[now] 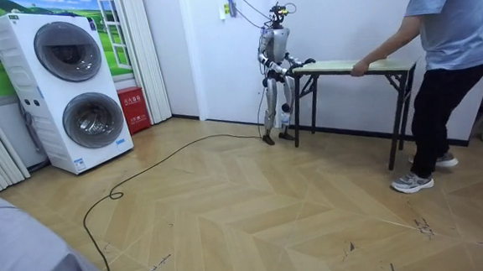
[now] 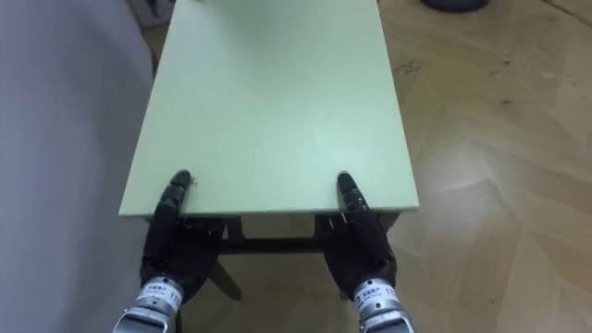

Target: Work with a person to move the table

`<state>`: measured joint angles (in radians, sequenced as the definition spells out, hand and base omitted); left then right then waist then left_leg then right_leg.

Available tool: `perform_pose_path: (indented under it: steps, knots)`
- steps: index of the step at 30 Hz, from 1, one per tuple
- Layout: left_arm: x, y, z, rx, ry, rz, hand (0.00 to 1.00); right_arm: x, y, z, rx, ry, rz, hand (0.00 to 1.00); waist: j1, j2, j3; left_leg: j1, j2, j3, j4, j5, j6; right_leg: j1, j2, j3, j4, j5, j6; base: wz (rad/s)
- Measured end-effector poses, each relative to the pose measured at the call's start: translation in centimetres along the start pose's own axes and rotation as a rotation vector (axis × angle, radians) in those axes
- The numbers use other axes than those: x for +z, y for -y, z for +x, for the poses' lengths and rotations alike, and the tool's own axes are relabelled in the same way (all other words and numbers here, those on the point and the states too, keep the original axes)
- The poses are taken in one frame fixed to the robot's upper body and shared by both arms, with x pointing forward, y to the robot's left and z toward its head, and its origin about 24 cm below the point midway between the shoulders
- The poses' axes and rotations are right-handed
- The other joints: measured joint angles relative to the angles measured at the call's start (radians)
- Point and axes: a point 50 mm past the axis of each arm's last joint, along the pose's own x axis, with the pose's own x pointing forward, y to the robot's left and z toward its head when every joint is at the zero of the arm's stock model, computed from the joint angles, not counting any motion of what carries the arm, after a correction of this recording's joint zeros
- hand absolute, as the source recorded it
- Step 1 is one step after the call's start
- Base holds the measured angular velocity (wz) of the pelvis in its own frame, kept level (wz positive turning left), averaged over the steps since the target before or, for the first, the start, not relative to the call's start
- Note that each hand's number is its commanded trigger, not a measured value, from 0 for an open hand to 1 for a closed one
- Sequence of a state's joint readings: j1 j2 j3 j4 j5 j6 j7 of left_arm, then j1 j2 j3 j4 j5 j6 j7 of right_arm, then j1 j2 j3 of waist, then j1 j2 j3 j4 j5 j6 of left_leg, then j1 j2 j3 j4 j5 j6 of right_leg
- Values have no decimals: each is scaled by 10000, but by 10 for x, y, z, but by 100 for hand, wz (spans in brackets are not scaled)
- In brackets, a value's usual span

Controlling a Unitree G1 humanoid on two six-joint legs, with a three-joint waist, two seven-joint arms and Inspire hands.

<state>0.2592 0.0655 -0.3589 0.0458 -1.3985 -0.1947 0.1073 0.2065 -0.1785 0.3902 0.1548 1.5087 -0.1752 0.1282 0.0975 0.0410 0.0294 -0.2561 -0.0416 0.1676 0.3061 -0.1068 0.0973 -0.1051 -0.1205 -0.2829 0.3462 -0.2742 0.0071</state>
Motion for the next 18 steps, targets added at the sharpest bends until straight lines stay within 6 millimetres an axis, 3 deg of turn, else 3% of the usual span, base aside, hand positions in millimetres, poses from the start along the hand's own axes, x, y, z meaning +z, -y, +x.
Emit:
perform_pose_path:
  steps: [3,6,9,11,18]
  knots:
    - [-2,-2,-2,69,-10,-80,100,-1,0,0,7,-44,-7,100,78,-51,7,-2,-84,91,-47,-11,51,63,-165,-217,383,-79,139,22]
    - [-2,-2,-2,120,-21,-71,100,-4,1,-2,-148,-51,118,100,-34,-194,5,15,-146,26,-18,-27,207,17,-230,-141,929,-92,167,58]
    - [-2,-3,-2,254,-40,-18,100,-5,4,-4,-281,-15,168,100,-211,-335,1,77,-438,-605,1,-4,267,170,-139,407,971,-190,344,65]
    - [-2,-3,-2,272,-32,47,100,-5,5,-5,-328,-12,180,100,-207,-406,13,78,-580,-795,-1,9,295,491,-55,688,575,-210,376,48]
    - [-1,-4,-2,462,-13,209,100,-6,6,-6,-491,-69,208,100,-55,-550,41,75,-729,-924,-11,37,342,1114,121,1221,-531,-144,444,20]
